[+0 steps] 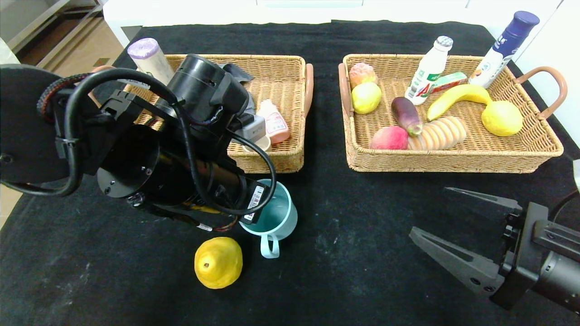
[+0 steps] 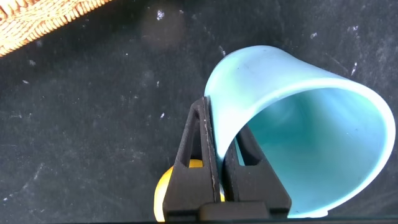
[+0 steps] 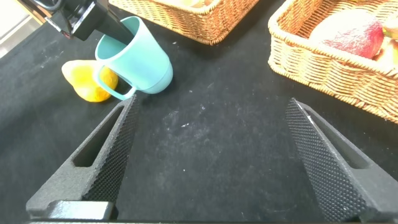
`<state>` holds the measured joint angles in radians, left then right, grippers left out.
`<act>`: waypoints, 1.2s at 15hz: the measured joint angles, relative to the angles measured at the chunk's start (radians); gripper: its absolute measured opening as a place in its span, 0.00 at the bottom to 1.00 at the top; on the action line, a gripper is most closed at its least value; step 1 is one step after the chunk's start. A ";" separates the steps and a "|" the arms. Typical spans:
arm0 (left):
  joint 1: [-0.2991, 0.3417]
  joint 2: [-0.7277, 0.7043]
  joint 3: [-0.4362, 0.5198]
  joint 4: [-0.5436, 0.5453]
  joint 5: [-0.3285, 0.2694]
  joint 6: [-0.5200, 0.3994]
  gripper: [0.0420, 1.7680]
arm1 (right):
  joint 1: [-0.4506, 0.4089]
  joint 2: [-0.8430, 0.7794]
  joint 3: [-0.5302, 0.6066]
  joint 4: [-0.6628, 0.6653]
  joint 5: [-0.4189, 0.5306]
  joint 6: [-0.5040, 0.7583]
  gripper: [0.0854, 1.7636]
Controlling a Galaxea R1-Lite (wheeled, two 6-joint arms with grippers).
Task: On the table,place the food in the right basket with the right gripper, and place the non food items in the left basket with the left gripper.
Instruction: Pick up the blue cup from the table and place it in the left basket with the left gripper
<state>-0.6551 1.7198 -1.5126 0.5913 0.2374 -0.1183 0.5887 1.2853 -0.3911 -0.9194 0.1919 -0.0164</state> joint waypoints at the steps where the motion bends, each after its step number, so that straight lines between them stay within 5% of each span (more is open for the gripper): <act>1: 0.000 0.001 0.000 0.000 -0.001 0.000 0.07 | 0.000 0.000 0.000 0.000 0.000 0.000 0.97; 18: -0.026 -0.053 -0.005 0.004 -0.005 0.002 0.07 | 0.000 -0.011 -0.001 0.000 0.000 0.001 0.97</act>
<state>-0.6806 1.6664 -1.5177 0.5955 0.2323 -0.1160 0.5887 1.2738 -0.3923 -0.9194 0.1915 -0.0149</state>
